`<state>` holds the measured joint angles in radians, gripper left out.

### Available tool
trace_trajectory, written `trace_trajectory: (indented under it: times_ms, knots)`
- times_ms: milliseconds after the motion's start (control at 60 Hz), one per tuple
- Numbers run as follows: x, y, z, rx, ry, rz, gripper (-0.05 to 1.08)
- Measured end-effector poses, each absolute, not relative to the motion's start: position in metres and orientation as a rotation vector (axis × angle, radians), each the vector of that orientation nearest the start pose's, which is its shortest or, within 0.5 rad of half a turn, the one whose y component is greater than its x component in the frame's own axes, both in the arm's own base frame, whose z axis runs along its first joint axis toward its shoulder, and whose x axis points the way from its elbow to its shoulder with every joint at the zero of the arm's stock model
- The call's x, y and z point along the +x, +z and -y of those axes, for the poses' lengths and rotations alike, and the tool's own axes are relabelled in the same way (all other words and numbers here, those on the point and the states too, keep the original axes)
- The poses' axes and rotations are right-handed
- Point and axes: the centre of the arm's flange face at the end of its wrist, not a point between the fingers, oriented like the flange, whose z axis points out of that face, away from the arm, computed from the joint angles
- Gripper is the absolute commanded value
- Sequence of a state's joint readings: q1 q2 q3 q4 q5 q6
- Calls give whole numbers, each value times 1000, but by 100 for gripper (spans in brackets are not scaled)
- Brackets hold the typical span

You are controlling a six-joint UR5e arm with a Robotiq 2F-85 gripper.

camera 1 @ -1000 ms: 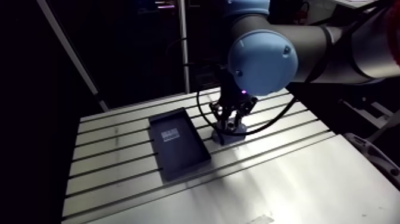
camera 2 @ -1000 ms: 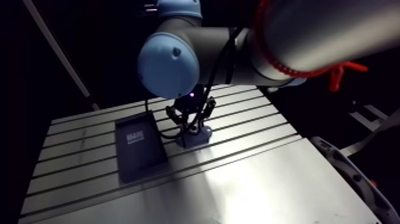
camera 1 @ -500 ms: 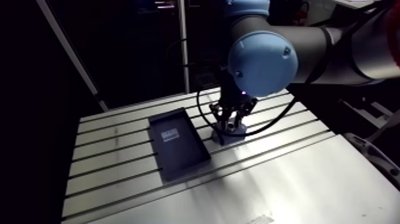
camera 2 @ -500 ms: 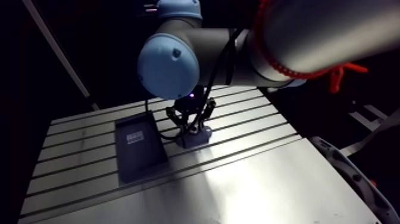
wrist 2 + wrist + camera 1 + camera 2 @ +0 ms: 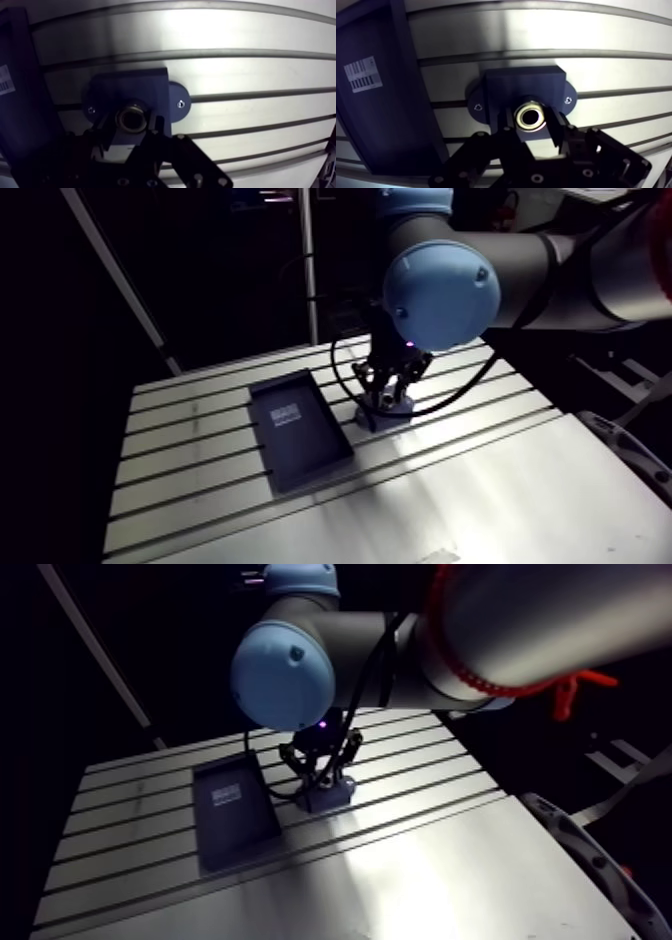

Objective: Pick up the bearing and press it into the housing until flush.

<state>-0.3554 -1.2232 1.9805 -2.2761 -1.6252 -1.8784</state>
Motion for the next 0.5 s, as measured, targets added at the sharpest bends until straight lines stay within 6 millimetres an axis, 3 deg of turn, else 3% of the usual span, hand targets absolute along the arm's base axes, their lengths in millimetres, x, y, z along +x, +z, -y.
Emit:
trace_trajectory:
  times_ms: [500]
  knots:
    - [-534,186,-61,68,49,-3070,65]
